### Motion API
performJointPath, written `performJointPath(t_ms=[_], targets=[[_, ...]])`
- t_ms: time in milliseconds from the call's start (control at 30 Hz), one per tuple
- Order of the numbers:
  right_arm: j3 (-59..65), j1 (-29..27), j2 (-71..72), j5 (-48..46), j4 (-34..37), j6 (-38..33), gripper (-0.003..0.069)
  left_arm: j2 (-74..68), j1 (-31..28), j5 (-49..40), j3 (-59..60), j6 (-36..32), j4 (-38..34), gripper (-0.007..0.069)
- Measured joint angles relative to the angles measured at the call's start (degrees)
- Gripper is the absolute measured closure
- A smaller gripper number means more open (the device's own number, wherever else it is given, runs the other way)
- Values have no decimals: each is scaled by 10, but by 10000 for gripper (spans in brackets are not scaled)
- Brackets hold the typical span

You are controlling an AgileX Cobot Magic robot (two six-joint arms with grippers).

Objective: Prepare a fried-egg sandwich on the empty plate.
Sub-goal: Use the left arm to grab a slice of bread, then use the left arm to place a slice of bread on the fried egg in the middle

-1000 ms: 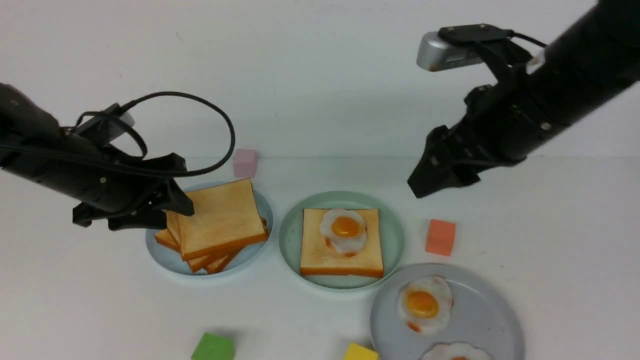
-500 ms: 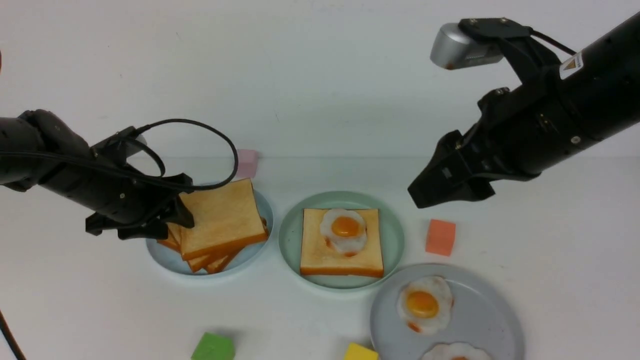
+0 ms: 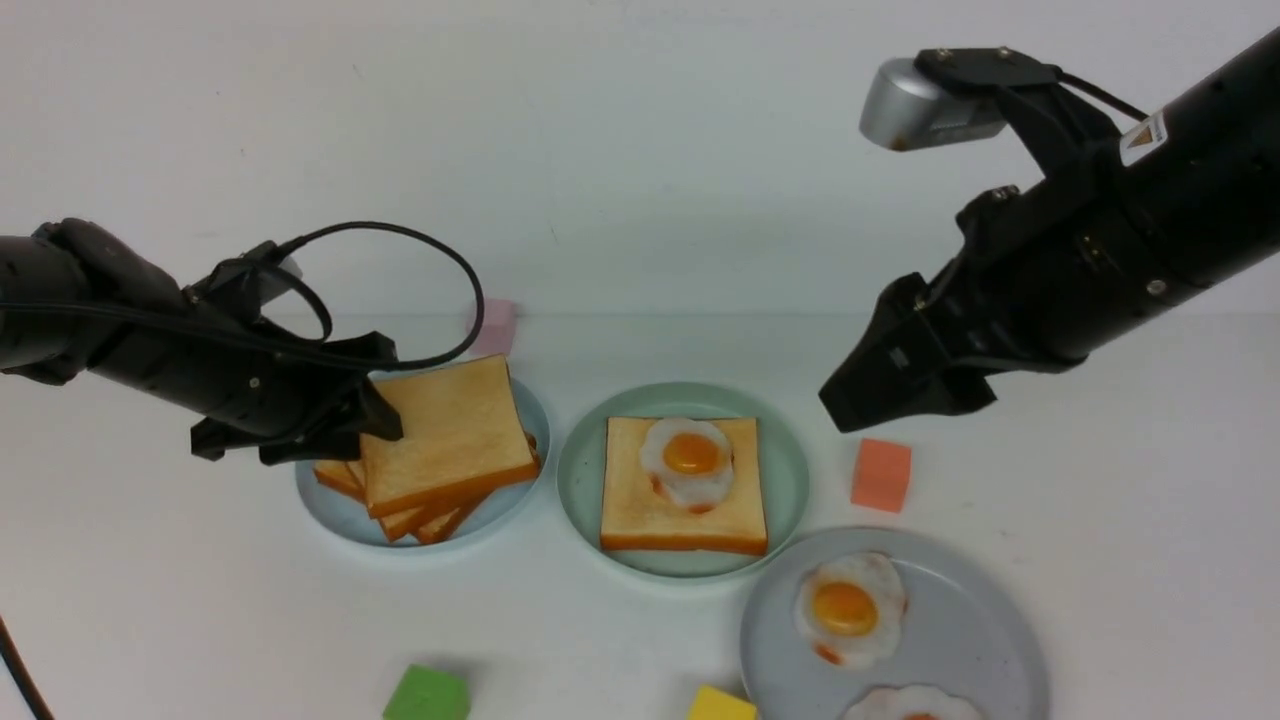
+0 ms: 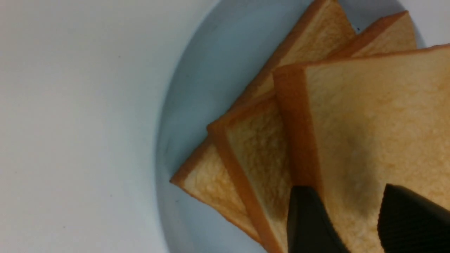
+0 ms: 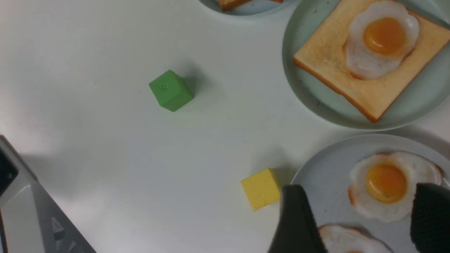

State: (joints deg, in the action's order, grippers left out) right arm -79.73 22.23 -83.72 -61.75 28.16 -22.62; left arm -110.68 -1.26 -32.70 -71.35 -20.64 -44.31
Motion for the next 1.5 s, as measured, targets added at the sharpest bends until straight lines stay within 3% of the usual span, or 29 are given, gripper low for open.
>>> performJointPath(t_ms=[200,300,367,467,733,933,1133,1500], targets=[[0,0,0,-11,0,0,216,-16,-2,1,-1,-15,-11,367],[0,0,0,-14,0,0,216,-19,-4,1,-3,-25,-15,427],[0,0,0,-18,2,0,216,-19,-4,1,-4,-31,-16,524],[0,0,1,-28,2,0,216,-19,-4,0,-4,-34,-19,601],[0,0,27,-48,-11,8,216,32,3,-21,-1,-50,-30,601],[0,0,62,-71,-63,51,216,64,83,-39,-1,-99,-124,601],[21,0,89,-90,-85,71,216,20,166,15,-1,-119,-212,601],[147,0,148,-52,-75,84,216,-71,191,53,-42,-187,-262,601]])
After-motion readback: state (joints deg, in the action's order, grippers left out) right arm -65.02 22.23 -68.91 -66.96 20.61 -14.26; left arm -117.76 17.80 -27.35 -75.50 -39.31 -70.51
